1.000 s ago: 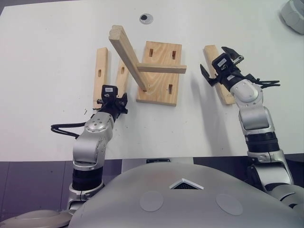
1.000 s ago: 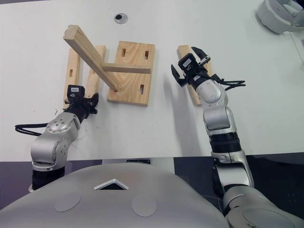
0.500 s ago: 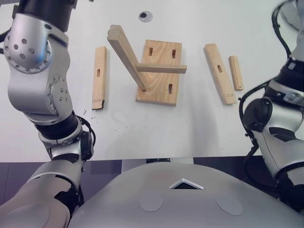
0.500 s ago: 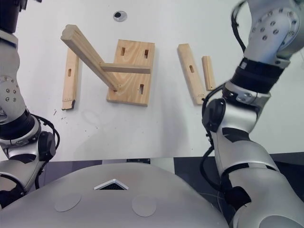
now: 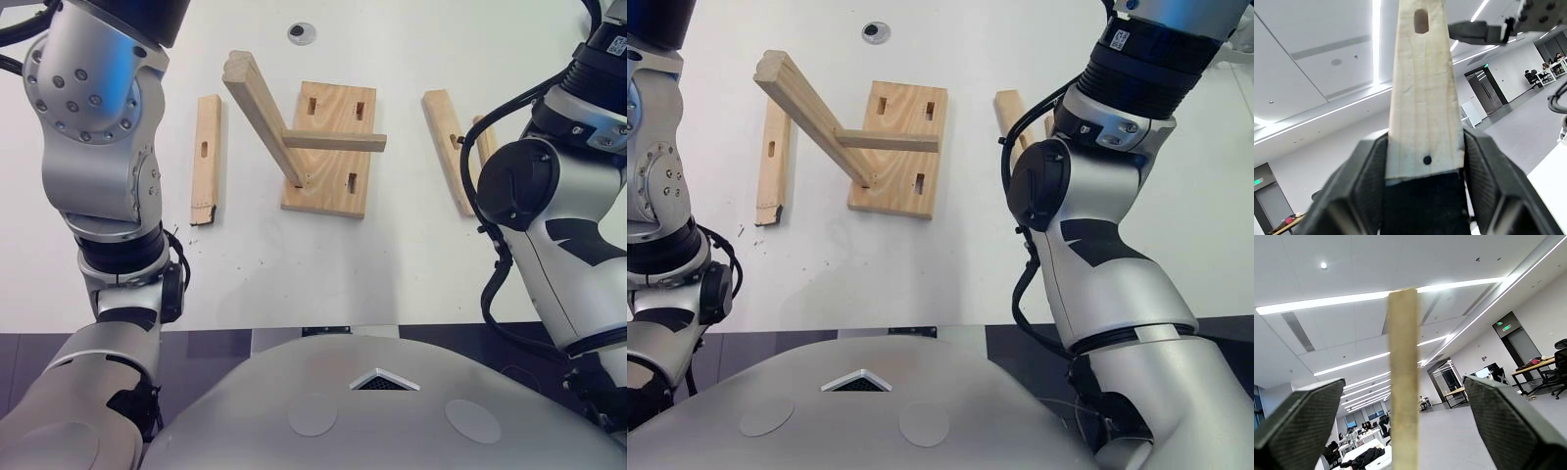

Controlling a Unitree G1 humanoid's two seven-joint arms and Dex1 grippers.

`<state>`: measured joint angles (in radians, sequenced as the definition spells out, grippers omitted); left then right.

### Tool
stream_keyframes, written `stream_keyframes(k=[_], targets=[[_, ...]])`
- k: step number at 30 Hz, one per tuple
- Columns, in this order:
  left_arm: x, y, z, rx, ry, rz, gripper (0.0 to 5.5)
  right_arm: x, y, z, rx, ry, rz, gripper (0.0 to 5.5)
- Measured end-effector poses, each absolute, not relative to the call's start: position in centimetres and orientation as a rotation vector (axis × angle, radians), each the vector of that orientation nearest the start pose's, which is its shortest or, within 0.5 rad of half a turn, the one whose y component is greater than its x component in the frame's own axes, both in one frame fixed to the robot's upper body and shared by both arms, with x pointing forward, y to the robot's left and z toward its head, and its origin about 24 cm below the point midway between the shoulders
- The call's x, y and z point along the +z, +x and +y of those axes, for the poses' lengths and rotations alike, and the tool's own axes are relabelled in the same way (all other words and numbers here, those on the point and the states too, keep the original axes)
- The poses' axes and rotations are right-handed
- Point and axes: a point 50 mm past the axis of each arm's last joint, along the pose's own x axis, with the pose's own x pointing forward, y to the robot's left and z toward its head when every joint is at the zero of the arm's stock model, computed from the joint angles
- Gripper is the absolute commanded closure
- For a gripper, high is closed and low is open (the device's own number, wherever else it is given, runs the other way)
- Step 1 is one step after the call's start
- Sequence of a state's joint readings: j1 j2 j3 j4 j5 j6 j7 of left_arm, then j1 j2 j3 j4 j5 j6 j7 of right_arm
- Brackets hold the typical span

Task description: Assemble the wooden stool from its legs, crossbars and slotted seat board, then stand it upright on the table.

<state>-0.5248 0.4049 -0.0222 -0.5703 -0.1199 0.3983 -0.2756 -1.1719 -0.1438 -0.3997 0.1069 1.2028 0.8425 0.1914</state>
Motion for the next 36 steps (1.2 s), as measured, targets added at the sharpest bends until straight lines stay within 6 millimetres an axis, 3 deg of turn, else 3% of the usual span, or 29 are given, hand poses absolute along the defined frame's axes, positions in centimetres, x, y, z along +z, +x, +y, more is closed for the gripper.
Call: stream_keyframes(k=[6, 18, 23, 27, 29, 33, 35, 36], targets=[[25.0, 25.8, 12.4, -0.488, 0.415, -0.611, 3.42, 35.4, 31.7, -10.2, 1.117, 0.848, -0.326, 2.25], [25.0, 25.8, 12.4, -0.478, 0.439, -0.638, 3.42, 35.6, 32.0, -11.0, 1.073, 0.878, -0.305, 4.39], [24.9, 25.8, 12.3, -0.481, 0.433, -0.635, 3.42, 35.7, 31.9, -11.0, 1.071, 0.856, -0.307, 4.40], [24.8, 26.0, 12.6, -0.461, 0.428, -0.619, 2.49, 36.5, 30.3, -11.2, 1.085, 0.783, -0.389, 4.48], [24.7, 26.2, 12.9, -0.449, 0.424, -0.601, 2.22, 35.8, 29.4, -12.3, 1.046, 0.757, -0.446, 4.48], [24.7, 26.6, 14.1, -0.388, 0.349, -0.564, 1.55, 33.5, 29.2, -14.8, 0.843, 0.780, -0.505, 4.47], [25.6, 26.6, 17.3, -0.193, 0.285, -0.585, 1.17, 31.8, 29.6, -17.4, 0.574, 0.706, -0.522, 4.48], [25.7, 26.4, 19.1, -0.099, 0.278, -0.574, 0.99, 30.0, 29.7, -18.7, 0.450, 0.680, -0.487, 4.48]])
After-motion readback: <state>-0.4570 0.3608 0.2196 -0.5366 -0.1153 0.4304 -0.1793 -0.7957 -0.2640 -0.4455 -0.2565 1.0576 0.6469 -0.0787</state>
